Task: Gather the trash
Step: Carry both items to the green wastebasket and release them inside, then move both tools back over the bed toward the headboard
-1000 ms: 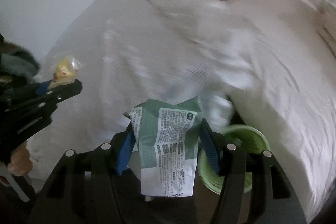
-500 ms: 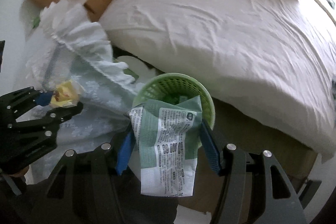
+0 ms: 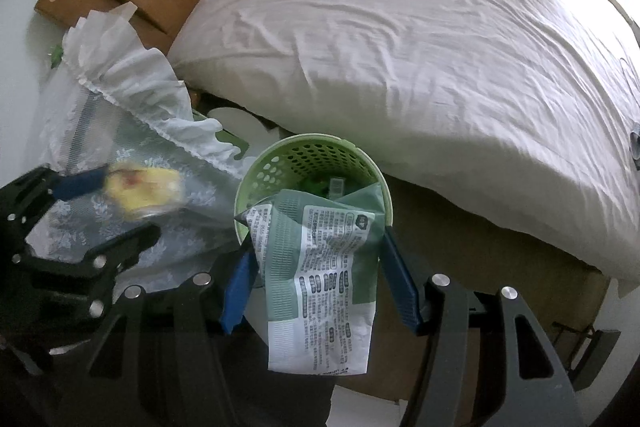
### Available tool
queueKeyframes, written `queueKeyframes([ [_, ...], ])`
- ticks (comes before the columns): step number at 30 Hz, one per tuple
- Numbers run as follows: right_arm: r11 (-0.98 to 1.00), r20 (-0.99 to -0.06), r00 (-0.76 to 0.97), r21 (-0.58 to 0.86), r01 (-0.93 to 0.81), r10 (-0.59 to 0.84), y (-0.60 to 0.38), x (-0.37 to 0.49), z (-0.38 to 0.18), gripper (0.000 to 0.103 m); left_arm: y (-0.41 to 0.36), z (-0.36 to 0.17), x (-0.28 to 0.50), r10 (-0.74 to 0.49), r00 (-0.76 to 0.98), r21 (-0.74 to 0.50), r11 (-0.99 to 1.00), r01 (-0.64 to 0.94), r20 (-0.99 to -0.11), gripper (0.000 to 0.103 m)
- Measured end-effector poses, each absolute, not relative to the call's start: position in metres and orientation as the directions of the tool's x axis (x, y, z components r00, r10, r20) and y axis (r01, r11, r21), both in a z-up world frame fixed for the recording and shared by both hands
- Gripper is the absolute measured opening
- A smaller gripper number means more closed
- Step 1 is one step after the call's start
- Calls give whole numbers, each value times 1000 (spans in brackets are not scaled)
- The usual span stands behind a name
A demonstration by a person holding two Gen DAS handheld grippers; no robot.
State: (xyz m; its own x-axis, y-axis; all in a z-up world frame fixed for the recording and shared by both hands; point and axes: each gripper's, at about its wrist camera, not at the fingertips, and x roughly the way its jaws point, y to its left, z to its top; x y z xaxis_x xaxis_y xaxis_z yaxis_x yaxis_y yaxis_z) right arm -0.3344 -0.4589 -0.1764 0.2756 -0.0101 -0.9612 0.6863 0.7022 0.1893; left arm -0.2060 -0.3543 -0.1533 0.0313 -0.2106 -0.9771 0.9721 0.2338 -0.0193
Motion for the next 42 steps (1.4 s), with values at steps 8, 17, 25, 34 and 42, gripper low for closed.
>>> queueKeyframes([
  [8,704,-965,261,184,686,-2,-458,-332,-182,61,-349,-141,-196,-238,66,-1,271,963,-969,91],
  [17,716,-970,241,184,673,23,-451,-320,-191,71,-326,-116,-156,-272,128,3,416,909,-954,91],
  [25,714,-980,195,161,681,35,-449,-304,-199,100,-301,-106,-124,-265,189,25,519,854,-946,92],
  [34,730,-979,202,157,666,27,-446,-293,-196,100,-278,-101,-108,-261,217,26,582,813,-941,92],
  [42,805,-962,270,194,561,43,-435,-254,-170,100,-233,-84,-70,-245,297,29,725,688,-923,92],
])
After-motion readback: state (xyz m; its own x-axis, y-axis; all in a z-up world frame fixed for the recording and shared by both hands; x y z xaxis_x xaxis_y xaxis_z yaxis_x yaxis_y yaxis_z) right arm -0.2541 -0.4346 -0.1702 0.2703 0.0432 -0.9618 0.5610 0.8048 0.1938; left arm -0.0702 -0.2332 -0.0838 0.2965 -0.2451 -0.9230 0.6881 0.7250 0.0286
